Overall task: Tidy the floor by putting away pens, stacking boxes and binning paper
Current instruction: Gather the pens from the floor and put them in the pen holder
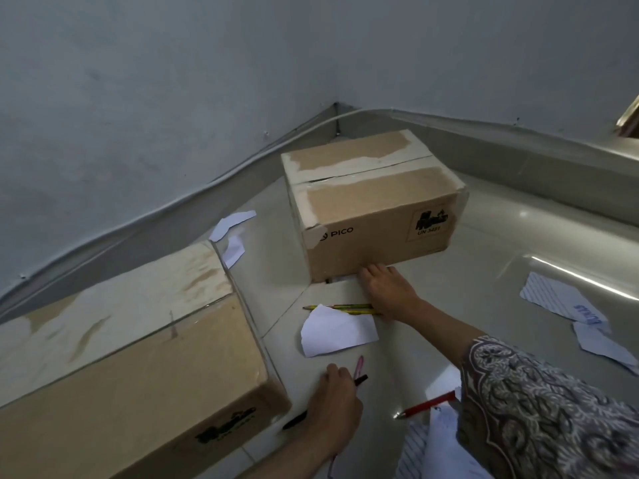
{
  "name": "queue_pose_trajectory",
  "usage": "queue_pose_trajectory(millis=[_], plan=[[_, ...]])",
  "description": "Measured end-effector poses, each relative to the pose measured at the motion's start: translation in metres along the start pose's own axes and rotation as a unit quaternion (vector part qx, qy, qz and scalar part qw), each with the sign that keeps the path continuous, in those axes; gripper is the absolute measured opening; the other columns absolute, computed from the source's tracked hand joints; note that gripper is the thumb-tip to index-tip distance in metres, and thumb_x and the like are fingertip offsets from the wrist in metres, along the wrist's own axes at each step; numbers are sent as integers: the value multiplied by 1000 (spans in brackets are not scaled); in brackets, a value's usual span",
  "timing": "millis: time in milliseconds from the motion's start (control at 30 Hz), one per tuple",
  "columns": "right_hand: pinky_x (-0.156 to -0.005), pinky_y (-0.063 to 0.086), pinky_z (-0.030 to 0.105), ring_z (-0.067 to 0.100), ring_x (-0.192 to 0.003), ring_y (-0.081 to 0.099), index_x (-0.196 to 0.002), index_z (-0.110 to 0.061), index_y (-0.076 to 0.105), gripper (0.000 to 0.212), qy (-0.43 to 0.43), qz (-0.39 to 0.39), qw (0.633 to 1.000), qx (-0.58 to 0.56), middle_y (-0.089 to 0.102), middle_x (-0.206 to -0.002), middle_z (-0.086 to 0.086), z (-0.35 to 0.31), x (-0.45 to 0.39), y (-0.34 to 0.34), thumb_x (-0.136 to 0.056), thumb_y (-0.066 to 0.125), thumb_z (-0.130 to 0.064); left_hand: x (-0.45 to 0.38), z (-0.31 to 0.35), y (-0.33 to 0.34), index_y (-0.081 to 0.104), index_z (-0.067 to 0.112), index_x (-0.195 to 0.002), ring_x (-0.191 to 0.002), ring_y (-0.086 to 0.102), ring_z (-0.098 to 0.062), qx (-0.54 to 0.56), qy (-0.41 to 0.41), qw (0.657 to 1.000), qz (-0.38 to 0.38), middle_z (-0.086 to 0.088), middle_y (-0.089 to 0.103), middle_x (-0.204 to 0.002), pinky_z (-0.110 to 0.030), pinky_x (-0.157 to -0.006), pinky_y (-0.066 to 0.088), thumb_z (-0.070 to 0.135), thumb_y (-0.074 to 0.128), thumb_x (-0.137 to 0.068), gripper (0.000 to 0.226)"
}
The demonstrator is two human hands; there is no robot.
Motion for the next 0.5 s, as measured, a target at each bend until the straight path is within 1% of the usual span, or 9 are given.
queue_pose_trajectory(millis=[100, 167, 200, 267, 300, 367, 400, 433, 500], plan=[[-98, 31, 38, 29, -119, 40, -130, -4, 39, 39, -18, 17, 999, 44, 43, -130, 14, 0, -6, 8, -91, 37, -7, -2, 0, -3, 45, 7, -111, -115, 44, -28, 14, -3, 1000, -11, -12, 41, -126, -36, -90, 38, 13, 39, -95, 19], [-97, 31, 38, 29, -117, 40, -125, -2, 44, 36, -17, 17, 998, 53, 44, -128, 15, 0, -11, 13, -91, 36, -4, -4, -1, -4, 40, 11, -98, -113, 44, -29, 39, -3, 999, -17, -14, 42, -124, -37, -90, 37, 14, 39, -94, 5], [-95, 32, 38, 29, -117, 40, -122, -2, 45, 33, -9, 14, 998, 55, 44, -126, 16, 1, -13, 13, -90, 37, -3, -5, -2, -5, 36, 12, -94, -112, 45, -29, 54, -4, 998, -16, -14, 44, -121, -36, -88, 37, 16, 39, -94, 5], [-93, 34, 38, 29, -115, 41, -119, -3, 46, 32, 1, 6, 998, 57, 46, -124, 16, 3, -14, 13, -88, 40, 1, -7, -4, -11, 37, 12, -94, -103, 48, -27, 90, -6, 996, 3, -14, 48, -113, -32, -80, 38, 18, 40, -95, 7], [-93, 36, 38, 29, -115, 42, -120, -3, 44, 33, -3, 3, 999, 54, 47, -124, 16, 2, -14, 12, -88, 42, 2, -8, -4, -15, 41, 12, -99, -99, 51, -25, 113, -4, 993, 16, -14, 51, -110, -29, -74, 37, 19, 40, -96, 8], [-92, 36, 37, 30, -113, 44, -121, -2, 43, 34, -14, 5, 999, 32, 48, -123, 17, 2, -8, 8, -88, 41, 3, -11, -5, -22, 41, 7, -114, -96, 57, -25, 154, 6, 987, 36, -15, 58, -108, -26, -67, 36, 19, 39, -97, 21], [-91, 35, 35, 30, -111, 45, -120, -2, 43, 32, -21, 17, 1000, 10, 48, -122, 17, 1, -3, 4, -89, 39, 2, -13, -6, -25, 38, 5, -116, -93, 58, -27, 172, 11, 984, 43, -15, 59, -104, -27, -66, 36, 18, 39, -97, 23], [-90, 33, 33, 30, -110, 44, -118, -1, 44, 29, -29, 33, 999, -20, 48, -121, 18, -1, 4, 0, -90, 39, -1, -13, -6, -28, 37, 5, -114, -88, 57, -28, 189, 16, 981, 50, -14, 58, -96, -28, -65, 36, 17, 38, -98, 21], [-89, 31, 30, 30, -109, 43, -118, -2, 46, 27, -58, 51, 993, -91, 47, -117, 17, -10, 20, -6, -92, 39, -5, -12, -9, -30, 32, 7, -101, -82, 55, -34, 238, 14, 970, 56, -8, 49, -81, -29, -65, 35, 15, 37, -98, 10]])
Point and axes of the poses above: each hand's wrist, its own x-axis away from the middle knuckle, its own y-axis out of the palm, z = x × y, the point moved 9 cm from there along -x, towards the middle knuckle
